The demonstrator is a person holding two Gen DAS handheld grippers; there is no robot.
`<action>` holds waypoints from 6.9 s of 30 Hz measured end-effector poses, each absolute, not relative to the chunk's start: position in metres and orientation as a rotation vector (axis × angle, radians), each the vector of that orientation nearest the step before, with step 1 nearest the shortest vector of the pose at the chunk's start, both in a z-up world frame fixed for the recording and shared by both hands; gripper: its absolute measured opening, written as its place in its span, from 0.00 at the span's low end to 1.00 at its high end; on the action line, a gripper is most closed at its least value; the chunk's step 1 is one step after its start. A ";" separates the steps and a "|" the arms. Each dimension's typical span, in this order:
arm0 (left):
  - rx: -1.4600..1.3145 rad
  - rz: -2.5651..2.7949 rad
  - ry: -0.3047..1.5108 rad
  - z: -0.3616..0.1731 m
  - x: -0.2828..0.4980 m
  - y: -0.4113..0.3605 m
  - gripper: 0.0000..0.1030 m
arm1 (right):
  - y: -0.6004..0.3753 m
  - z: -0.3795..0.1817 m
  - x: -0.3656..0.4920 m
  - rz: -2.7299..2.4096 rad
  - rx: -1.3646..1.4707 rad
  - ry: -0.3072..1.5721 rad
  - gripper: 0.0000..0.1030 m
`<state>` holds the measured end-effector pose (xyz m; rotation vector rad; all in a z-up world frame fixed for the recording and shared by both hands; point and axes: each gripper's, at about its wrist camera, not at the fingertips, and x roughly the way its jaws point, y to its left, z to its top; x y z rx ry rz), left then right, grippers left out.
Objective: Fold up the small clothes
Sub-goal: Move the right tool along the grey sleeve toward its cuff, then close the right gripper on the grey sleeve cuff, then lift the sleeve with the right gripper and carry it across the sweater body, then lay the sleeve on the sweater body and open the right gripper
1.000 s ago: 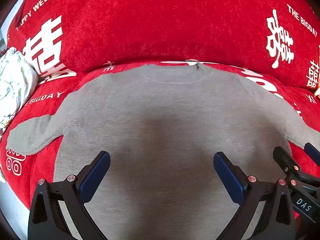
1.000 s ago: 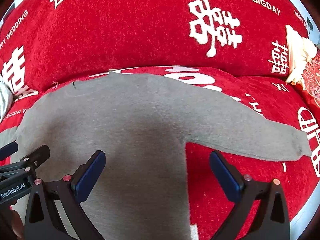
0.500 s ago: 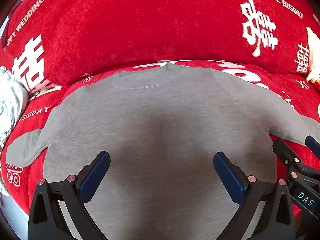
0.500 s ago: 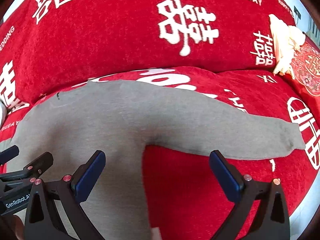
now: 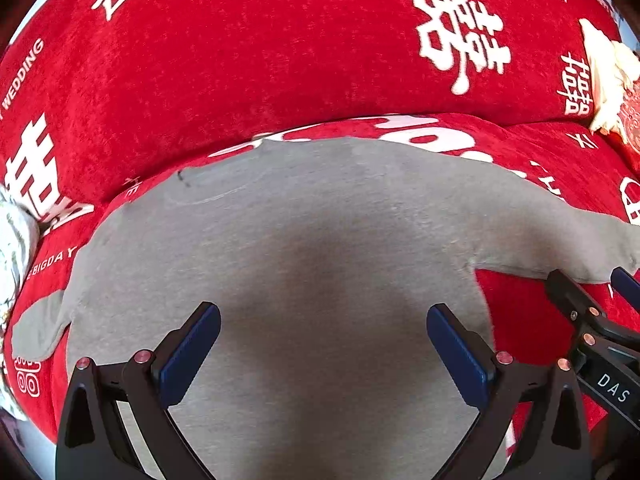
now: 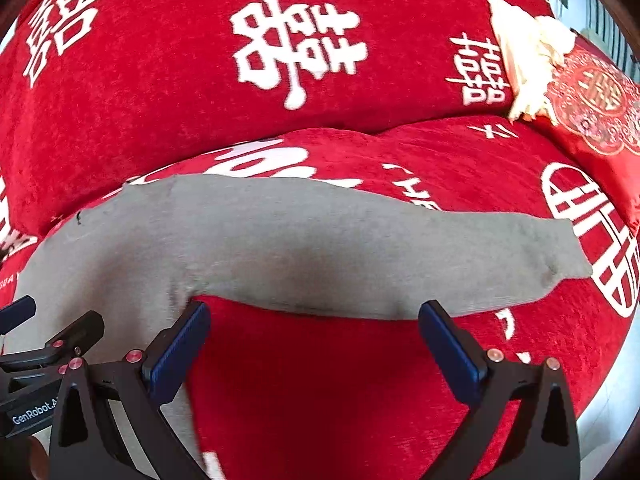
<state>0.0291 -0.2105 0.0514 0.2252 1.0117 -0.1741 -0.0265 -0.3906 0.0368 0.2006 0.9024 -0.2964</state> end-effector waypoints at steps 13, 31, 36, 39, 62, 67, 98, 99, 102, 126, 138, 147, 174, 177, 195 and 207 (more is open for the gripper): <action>0.267 -0.219 1.017 0.049 0.027 -0.257 1.00 | -0.453 0.026 -0.043 -0.390 0.259 0.904 1.00; 0.343 -0.291 1.004 0.042 0.018 -0.324 1.00 | -0.542 0.005 -0.069 -0.512 0.384 0.910 1.00; 0.358 -0.303 1.004 0.039 0.017 -0.339 1.00 | -0.564 -0.002 -0.074 -0.523 0.425 0.900 1.00; 0.370 -0.311 1.005 0.037 0.017 -0.347 1.00 | -0.570 0.001 -0.073 -0.526 0.417 0.876 1.00; 0.294 -0.153 1.093 0.012 0.067 -0.304 1.00 | -0.634 0.025 -0.086 -0.531 0.577 0.626 0.05; 0.223 -0.198 1.111 0.022 0.064 -0.286 1.00 | -0.626 0.035 -0.085 -0.528 0.557 0.652 0.05; 0.021 -0.189 1.062 0.041 0.021 -0.102 1.00 | -0.446 0.140 -0.024 -0.360 0.368 0.585 0.05; 0.020 -0.188 1.063 0.040 0.020 -0.098 1.00 | -0.439 0.140 -0.021 -0.354 0.367 0.588 0.05; 0.010 -0.181 1.070 0.036 0.019 -0.083 1.00 | -0.420 0.138 -0.012 -0.345 0.349 0.600 0.05; -0.067 -0.187 1.077 0.032 0.010 0.001 1.00 | -0.239 0.105 0.070 -0.202 0.155 0.720 0.05; -0.126 -0.159 1.060 0.037 0.003 0.036 1.00 | -0.143 0.089 0.089 -0.061 0.048 0.755 0.05; -0.180 -0.127 1.028 0.050 -0.004 0.068 1.00 | -0.091 0.079 0.088 0.042 0.008 0.778 0.05; -0.232 -0.057 1.019 0.046 -0.029 0.113 1.00 | -0.027 0.014 0.059 0.237 -0.022 0.933 0.05; -0.238 -0.047 1.012 0.049 -0.030 0.117 1.00 | -0.023 0.006 0.059 0.238 -0.026 0.948 0.06; -0.254 -0.027 0.987 0.071 -0.019 0.111 1.00 | -0.114 0.067 0.050 0.311 0.190 0.781 0.79; -0.091 -0.210 1.034 0.049 0.042 -0.017 1.00 | -0.241 0.011 0.061 -0.073 0.119 0.961 0.79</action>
